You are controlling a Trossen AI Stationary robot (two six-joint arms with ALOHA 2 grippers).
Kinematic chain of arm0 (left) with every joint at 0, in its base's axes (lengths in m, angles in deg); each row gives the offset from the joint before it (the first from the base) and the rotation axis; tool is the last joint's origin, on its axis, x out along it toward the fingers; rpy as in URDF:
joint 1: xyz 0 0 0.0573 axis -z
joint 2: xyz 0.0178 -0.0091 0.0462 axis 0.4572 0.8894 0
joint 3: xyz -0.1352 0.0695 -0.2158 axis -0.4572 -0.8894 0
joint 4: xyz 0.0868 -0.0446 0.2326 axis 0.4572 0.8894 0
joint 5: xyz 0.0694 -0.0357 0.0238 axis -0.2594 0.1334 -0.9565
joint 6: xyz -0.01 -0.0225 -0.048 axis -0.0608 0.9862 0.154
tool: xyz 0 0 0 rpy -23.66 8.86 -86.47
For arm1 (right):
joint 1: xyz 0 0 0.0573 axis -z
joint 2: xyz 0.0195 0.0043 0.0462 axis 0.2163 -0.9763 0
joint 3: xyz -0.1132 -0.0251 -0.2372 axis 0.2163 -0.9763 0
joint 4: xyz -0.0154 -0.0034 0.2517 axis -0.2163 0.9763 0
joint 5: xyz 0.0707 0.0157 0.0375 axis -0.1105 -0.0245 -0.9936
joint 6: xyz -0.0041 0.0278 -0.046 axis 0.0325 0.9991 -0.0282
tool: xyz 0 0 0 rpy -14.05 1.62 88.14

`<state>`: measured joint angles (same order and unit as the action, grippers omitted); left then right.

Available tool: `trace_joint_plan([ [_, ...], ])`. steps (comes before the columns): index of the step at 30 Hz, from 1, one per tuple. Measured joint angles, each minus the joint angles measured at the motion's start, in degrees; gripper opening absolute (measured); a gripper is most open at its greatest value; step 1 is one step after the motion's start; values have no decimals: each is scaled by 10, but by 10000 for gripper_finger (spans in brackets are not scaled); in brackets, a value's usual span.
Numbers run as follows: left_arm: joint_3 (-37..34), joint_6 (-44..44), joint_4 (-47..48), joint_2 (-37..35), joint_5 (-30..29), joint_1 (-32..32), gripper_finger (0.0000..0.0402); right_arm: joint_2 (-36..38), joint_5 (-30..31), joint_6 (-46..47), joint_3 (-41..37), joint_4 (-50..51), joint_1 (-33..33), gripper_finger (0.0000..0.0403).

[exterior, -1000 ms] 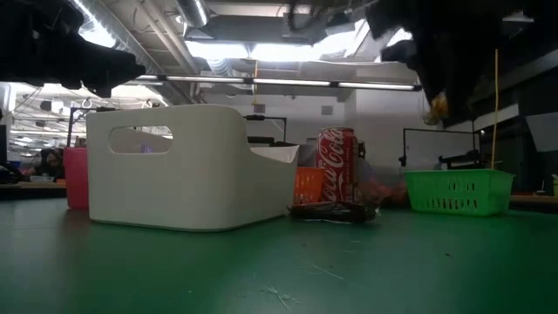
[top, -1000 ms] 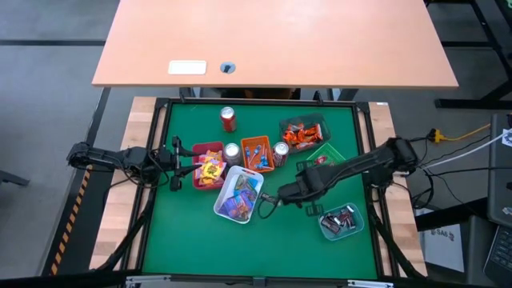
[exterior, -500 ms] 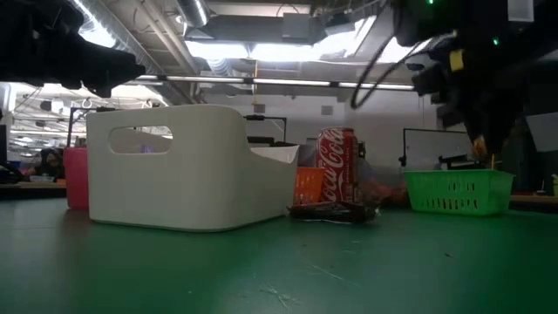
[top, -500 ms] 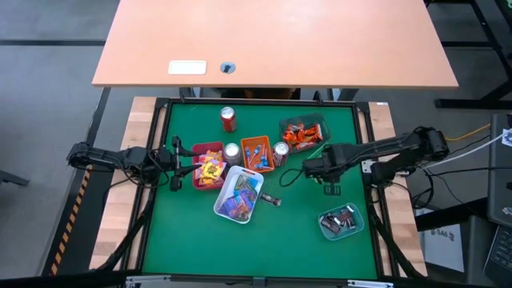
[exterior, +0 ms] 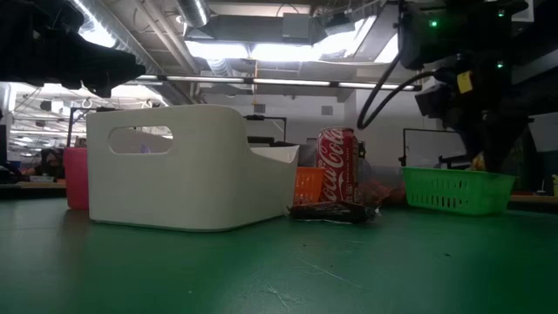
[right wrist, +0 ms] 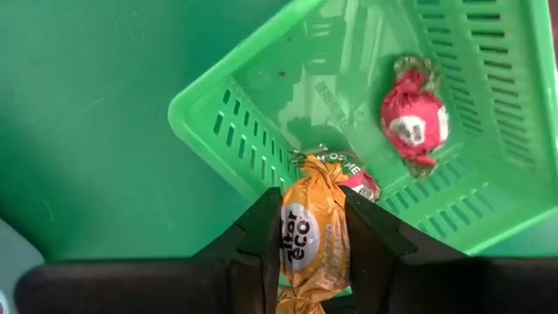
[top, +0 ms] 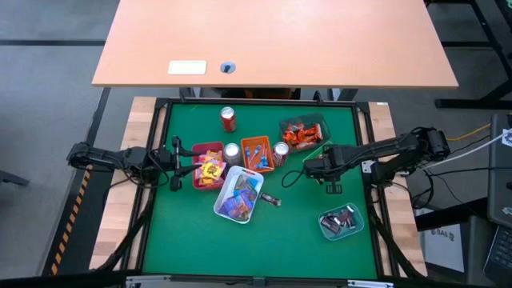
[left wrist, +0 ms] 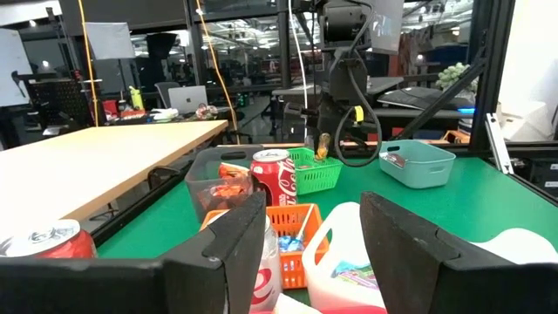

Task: Sort candy
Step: Put the yellow chocolate into the green bin

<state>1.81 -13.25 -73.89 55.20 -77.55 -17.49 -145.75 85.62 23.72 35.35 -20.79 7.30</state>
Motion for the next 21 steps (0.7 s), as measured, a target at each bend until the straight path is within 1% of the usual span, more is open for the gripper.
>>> trace_joint_plan([
  [9,0,0,0,0,0,0,178,0,3,-62,12,4,0,97],
  [15,0,0,0,0,0,0,178,0,70,-113,16,-10,0,97],
  [21,0,0,0,0,0,0,178,0,89,-114,16,-16,0,97],
])
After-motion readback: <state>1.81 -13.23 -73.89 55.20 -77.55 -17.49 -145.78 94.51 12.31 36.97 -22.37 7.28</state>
